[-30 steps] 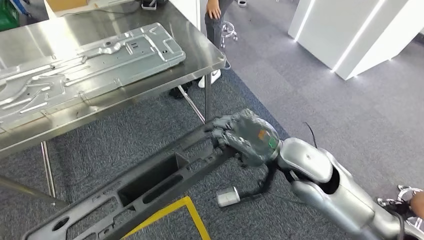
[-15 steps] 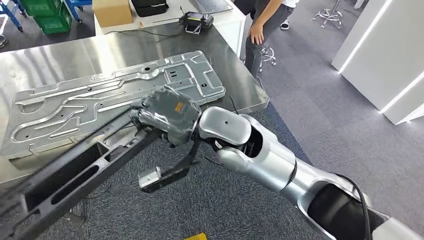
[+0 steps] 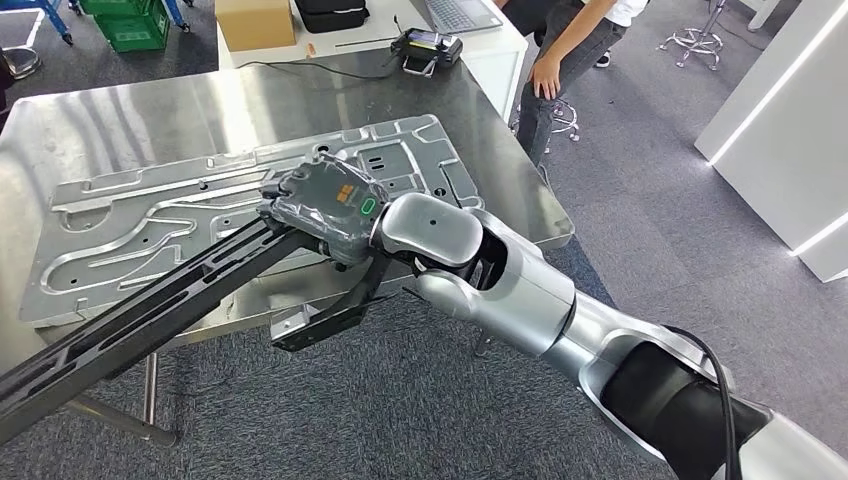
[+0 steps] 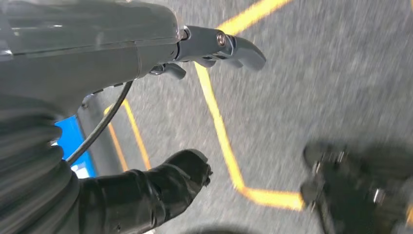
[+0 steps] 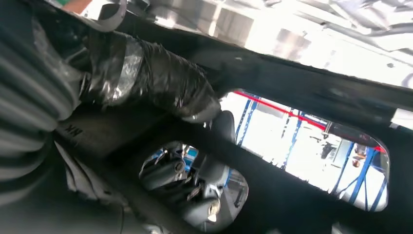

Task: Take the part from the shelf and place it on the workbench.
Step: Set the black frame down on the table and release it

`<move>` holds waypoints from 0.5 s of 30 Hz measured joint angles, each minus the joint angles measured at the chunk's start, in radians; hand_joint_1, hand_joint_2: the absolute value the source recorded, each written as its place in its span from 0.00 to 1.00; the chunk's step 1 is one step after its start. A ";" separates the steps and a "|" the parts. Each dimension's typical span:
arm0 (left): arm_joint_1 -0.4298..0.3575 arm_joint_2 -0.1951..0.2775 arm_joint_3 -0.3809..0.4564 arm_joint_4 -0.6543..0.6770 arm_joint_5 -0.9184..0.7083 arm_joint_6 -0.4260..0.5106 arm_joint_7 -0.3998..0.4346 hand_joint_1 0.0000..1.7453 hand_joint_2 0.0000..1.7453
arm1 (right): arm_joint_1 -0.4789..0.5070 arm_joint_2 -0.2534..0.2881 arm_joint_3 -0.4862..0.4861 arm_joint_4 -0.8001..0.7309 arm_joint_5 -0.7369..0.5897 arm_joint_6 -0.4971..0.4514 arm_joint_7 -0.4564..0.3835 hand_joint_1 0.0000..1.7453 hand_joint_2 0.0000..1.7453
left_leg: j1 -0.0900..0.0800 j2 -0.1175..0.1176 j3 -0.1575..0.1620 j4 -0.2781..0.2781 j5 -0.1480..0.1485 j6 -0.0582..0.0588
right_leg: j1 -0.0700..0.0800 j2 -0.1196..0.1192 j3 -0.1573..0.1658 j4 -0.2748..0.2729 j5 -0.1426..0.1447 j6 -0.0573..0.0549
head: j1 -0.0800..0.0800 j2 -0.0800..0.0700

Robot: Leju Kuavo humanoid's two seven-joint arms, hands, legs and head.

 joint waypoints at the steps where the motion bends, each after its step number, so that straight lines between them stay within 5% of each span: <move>1: 0.002 0.002 0.001 0.000 0.001 -0.001 -0.002 0.00 1.00 | -0.014 0.001 0.001 0.023 0.007 -0.001 -0.002 1.00 1.00 | 0.000 0.005 -0.009 0.023 -0.013 -0.008 | -0.009 -0.002 0.015 -0.018 0.007 0.005 | 0.000 0.000; 4: 0.005 0.010 0.004 0.000 0.004 -0.003 -0.005 0.00 1.00 | -0.051 0.002 0.006 0.105 0.028 -0.002 -0.006 1.00 1.00 | 0.019 0.018 -0.102 0.197 -0.082 -0.039 | -0.028 -0.009 0.037 -0.036 0.006 0.020 | -0.001 0.000; 6: 0.009 0.015 0.008 0.000 0.005 -0.004 -0.005 0.00 1.00 | -0.064 0.001 0.009 0.153 0.039 -0.002 -0.007 1.00 1.00 | 0.040 0.025 -0.142 0.251 -0.081 -0.062 | -0.043 -0.012 0.042 -0.030 -0.005 0.036 | -0.001 0.000; 9: 0.015 0.020 0.010 0.000 0.006 -0.005 -0.006 0.00 1.00 | -0.081 -0.002 0.013 0.204 0.053 -0.004 -0.007 1.00 1.00 | 0.069 0.039 -0.075 0.091 0.017 -0.104 | -0.069 -0.014 0.045 0.002 -0.036 0.074 | -0.001 0.000; 10: 0.015 0.020 0.011 0.001 0.007 -0.006 -0.008 0.00 1.00 | -0.089 -0.002 0.015 0.219 0.062 -0.006 -0.005 1.00 1.00 | 0.072 0.039 -0.051 0.043 0.033 -0.109 | -0.071 -0.014 0.040 0.017 -0.048 0.087 | -0.004 0.000; 12: 0.014 0.020 0.015 0.002 0.009 -0.007 -0.011 0.00 1.00 | -0.103 -0.002 0.017 0.254 0.085 -0.013 0.001 1.00 1.00 | 0.074 0.034 -0.041 0.020 0.023 -0.097 | -0.068 -0.012 0.031 0.036 -0.063 0.101 | -0.008 0.000; 15: 0.016 0.022 0.020 0.002 0.012 -0.008 -0.014 0.00 1.00 | -0.123 -0.003 0.018 0.336 0.120 -0.027 0.011 1.00 1.00 | 0.077 0.026 -0.044 0.022 0.021 -0.079 | -0.066 -0.009 0.034 0.030 -0.062 0.083 | -0.007 0.000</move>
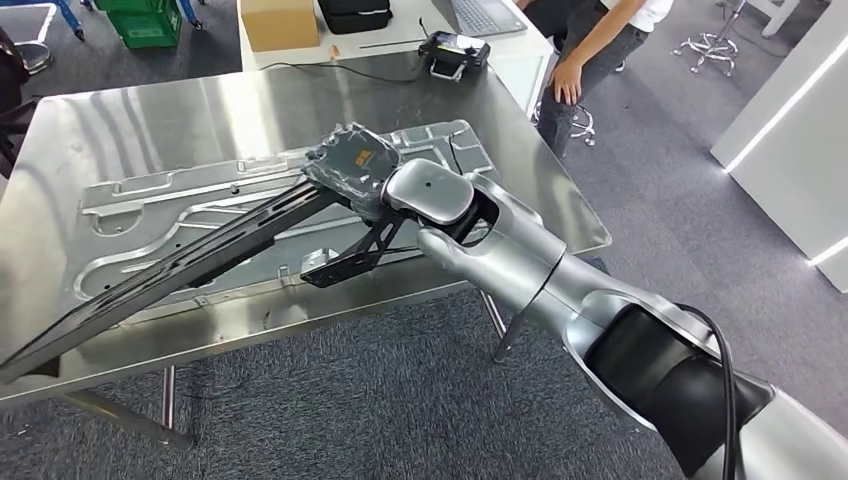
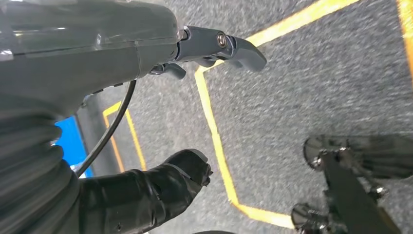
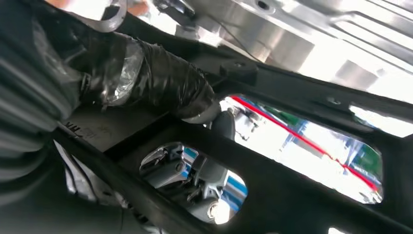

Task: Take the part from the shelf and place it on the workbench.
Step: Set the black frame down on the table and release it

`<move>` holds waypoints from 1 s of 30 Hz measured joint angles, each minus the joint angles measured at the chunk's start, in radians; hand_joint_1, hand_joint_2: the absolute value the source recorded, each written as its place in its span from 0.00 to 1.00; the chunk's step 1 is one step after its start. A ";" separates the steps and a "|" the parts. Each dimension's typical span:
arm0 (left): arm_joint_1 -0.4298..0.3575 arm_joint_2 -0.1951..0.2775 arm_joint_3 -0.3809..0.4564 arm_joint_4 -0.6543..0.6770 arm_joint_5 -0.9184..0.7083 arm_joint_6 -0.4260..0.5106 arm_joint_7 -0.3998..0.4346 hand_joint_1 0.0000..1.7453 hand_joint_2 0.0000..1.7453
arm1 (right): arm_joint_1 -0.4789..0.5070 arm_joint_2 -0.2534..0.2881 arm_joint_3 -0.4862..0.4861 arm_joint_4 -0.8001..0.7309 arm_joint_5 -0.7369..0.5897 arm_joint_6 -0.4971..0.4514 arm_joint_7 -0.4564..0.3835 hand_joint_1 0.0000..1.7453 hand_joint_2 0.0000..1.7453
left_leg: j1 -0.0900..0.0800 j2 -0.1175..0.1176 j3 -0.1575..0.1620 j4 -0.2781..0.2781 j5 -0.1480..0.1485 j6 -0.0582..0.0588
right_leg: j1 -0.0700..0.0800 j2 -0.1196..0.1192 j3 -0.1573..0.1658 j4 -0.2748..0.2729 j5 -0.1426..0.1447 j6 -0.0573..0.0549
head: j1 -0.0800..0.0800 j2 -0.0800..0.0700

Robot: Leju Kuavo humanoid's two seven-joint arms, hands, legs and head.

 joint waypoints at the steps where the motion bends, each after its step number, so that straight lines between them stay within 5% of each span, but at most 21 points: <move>1: 0.001 0.000 0.001 0.000 0.001 -0.001 0.000 0.00 1.00 | -0.007 0.000 0.000 0.033 0.011 -0.007 0.003 1.00 1.00 | 0.000 -0.003 0.000 0.000 -0.001 0.002 | 0.000 0.000 0.004 -0.007 0.002 -0.006 | 0.001 0.000; 9: 0.011 0.007 0.006 0.000 -0.002 -0.012 -0.004 0.00 1.00 | -0.024 0.008 0.001 0.254 0.059 -0.063 0.011 1.00 1.00 | -0.009 -0.022 0.001 -0.001 -0.011 0.023 | -0.003 -0.003 0.026 -0.035 0.001 -0.006 | 0.001 0.000; 16: 0.011 0.012 0.006 0.000 -0.003 -0.012 -0.005 0.00 1.00 | -0.025 0.020 0.000 0.316 0.065 -0.065 0.019 1.00 1.00 | -0.015 -0.020 0.006 -0.001 -0.012 0.024 | -0.007 -0.003 0.028 -0.037 -0.002 0.039 | 0.000 0.000; 30: 0.011 0.011 0.006 0.000 -0.013 -0.025 -0.020 0.00 1.00 | 0.001 -0.011 -0.024 0.538 0.154 -0.155 0.142 1.00 1.00 | -0.014 -0.015 0.023 -0.012 -0.012 0.024 | -0.006 -0.001 0.034 -0.034 -0.006 0.042 | 0.000 0.000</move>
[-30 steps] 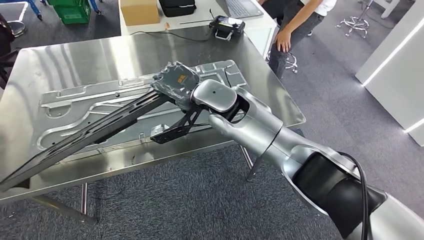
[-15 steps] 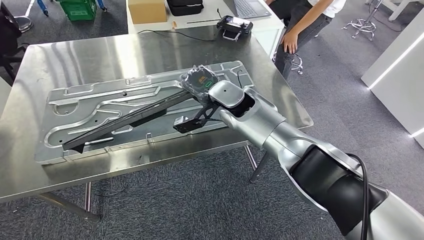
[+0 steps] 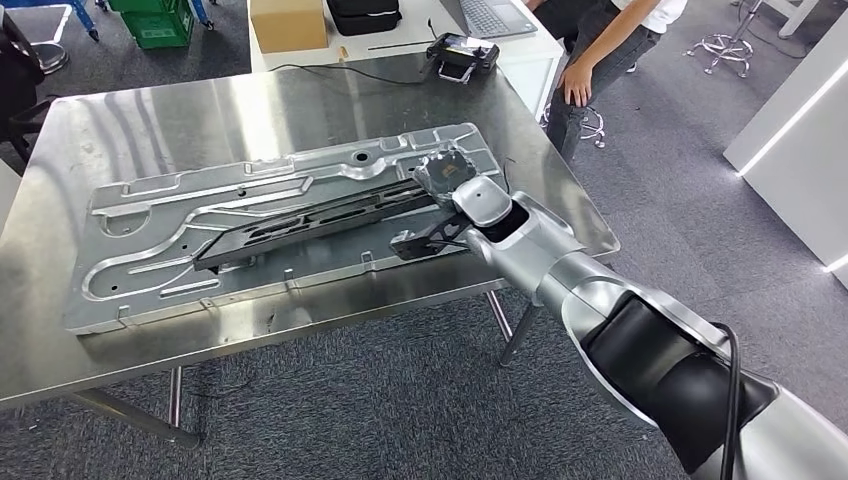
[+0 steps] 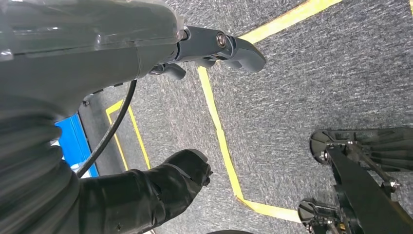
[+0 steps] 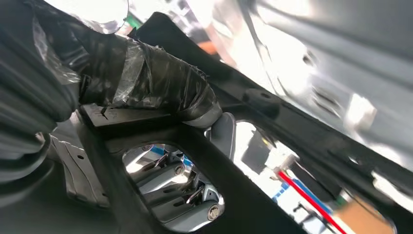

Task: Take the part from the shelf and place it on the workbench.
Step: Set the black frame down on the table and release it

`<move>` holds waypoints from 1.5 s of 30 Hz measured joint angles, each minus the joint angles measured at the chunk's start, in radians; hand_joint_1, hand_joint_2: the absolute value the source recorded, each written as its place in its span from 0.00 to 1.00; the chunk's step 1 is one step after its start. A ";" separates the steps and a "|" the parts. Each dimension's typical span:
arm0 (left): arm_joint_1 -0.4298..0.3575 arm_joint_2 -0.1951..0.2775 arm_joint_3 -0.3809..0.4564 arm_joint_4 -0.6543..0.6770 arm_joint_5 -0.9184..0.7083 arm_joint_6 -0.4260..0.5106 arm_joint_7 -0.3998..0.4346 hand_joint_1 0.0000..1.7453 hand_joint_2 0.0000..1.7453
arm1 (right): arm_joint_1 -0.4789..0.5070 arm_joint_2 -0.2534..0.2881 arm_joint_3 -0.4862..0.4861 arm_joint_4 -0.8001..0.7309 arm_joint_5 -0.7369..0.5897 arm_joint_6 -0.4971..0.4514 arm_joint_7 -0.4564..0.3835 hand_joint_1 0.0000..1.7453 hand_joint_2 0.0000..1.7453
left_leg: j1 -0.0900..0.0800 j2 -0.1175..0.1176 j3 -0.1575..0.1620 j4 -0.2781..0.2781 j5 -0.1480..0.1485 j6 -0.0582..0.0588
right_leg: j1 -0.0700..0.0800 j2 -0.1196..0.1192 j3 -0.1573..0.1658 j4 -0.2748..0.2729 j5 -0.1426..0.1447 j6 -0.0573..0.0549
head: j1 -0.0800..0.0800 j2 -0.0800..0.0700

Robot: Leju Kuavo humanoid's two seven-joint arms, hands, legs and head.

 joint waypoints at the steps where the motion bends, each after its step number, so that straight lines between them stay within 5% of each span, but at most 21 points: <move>1: 0.000 0.000 0.000 0.000 0.000 -0.002 -0.001 0.00 1.00 | 0.006 -0.007 -0.002 0.011 0.010 -0.010 0.016 1.00 1.00 | 0.000 0.000 0.000 0.000 0.000 0.000 | 0.000 0.000 0.000 0.000 0.000 0.000 | 0.000 0.000; 14: -0.002 0.000 0.000 0.000 0.002 -0.008 -0.005 0.00 1.00 | 0.060 -0.068 -0.022 0.080 0.050 -0.015 0.127 1.00 1.00 | 0.000 0.001 0.005 -0.002 -0.001 -0.001 | 0.000 0.001 0.003 0.000 -0.002 -0.001 | 0.000 0.000; 18: -0.004 -0.002 0.000 0.000 0.017 -0.008 -0.006 0.00 1.00 | 0.087 -0.093 -0.048 0.099 0.055 0.037 0.154 0.00 0.00 | 0.000 0.001 0.016 -0.003 -0.003 -0.004 | 0.000 0.001 0.014 -0.001 -0.005 -0.004 | 0.000 0.000; 28: -0.002 -0.003 0.000 0.000 0.010 -0.011 0.005 0.00 1.00 | 0.135 -0.100 -0.073 0.111 0.055 0.072 0.152 0.00 0.00 | 0.000 0.002 0.018 -0.003 -0.003 -0.004 | 0.000 0.004 0.015 -0.001 -0.004 -0.003 | 0.000 0.000; 32: -0.002 -0.003 0.003 0.000 0.021 0.000 0.008 0.00 0.00 | 0.138 -0.103 -0.080 0.113 0.055 0.069 0.151 0.00 0.00 | 0.000 0.003 0.018 -0.003 -0.003 -0.004 | 0.001 0.005 0.015 -0.001 -0.004 -0.003 | 0.000 0.000; 45: 0.005 -0.003 0.029 0.000 0.050 0.015 0.013 0.00 0.00 | 0.138 -0.070 -0.086 0.097 0.120 -0.024 0.123 0.00 0.00 | 0.000 0.003 0.018 -0.008 -0.003 -0.004 | 0.002 0.006 0.015 0.000 -0.005 -0.003 | 0.000 0.000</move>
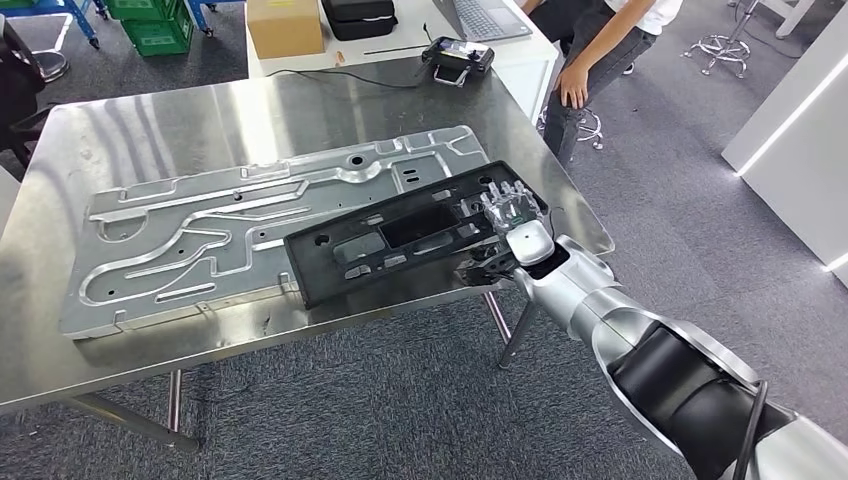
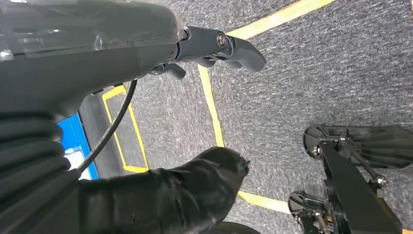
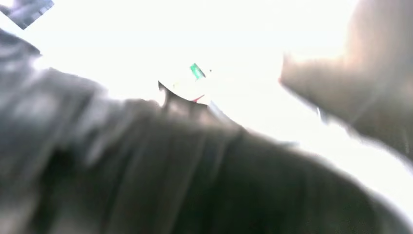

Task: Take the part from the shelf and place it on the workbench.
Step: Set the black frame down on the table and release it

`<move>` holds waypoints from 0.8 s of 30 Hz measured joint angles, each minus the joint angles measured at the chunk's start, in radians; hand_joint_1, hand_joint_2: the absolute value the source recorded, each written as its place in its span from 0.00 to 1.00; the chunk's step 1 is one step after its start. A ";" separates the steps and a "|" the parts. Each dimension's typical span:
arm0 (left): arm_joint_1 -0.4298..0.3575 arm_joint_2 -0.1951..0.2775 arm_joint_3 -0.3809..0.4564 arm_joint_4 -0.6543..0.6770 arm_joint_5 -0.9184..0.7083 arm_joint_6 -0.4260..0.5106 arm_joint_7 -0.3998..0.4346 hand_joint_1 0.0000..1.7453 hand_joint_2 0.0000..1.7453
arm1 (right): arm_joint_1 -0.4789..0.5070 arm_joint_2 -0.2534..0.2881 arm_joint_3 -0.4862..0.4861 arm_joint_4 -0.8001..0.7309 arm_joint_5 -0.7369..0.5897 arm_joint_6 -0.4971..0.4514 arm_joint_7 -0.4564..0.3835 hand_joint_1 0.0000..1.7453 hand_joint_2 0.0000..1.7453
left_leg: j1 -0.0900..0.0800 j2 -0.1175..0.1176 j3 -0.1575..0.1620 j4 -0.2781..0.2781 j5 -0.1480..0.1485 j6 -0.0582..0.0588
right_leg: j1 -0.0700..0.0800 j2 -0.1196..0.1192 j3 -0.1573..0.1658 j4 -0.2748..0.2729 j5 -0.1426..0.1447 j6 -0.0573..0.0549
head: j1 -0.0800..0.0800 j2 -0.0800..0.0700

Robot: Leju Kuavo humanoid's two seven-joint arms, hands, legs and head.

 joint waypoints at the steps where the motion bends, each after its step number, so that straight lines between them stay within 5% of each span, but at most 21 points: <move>1: 0.002 0.000 0.003 0.000 0.003 0.002 -0.002 0.00 0.00 | 0.000 0.008 0.000 -0.007 0.006 -0.018 -0.004 0.00 0.00 | 0.000 0.000 0.000 0.000 0.000 0.000 | 0.000 0.000 0.000 0.000 0.000 0.000 | 0.000 0.000; 12: 0.022 -0.001 0.027 0.000 0.009 0.010 -0.014 0.00 0.00 | -0.029 0.099 -0.003 -0.118 0.035 -0.044 -0.053 0.00 0.00 | 0.000 0.000 0.000 -0.003 0.000 0.000 | 0.000 -0.001 -0.001 0.000 -0.001 -0.002 | 0.000 0.000; 24: 0.029 -0.001 0.046 0.000 0.012 0.008 -0.016 0.00 0.00 | -0.029 0.122 -0.019 -0.190 0.043 -0.031 -0.077 0.00 0.00 | 0.000 0.000 0.000 -0.003 0.000 -0.001 | 0.000 0.000 -0.002 0.000 -0.001 -0.002 | 0.000 0.000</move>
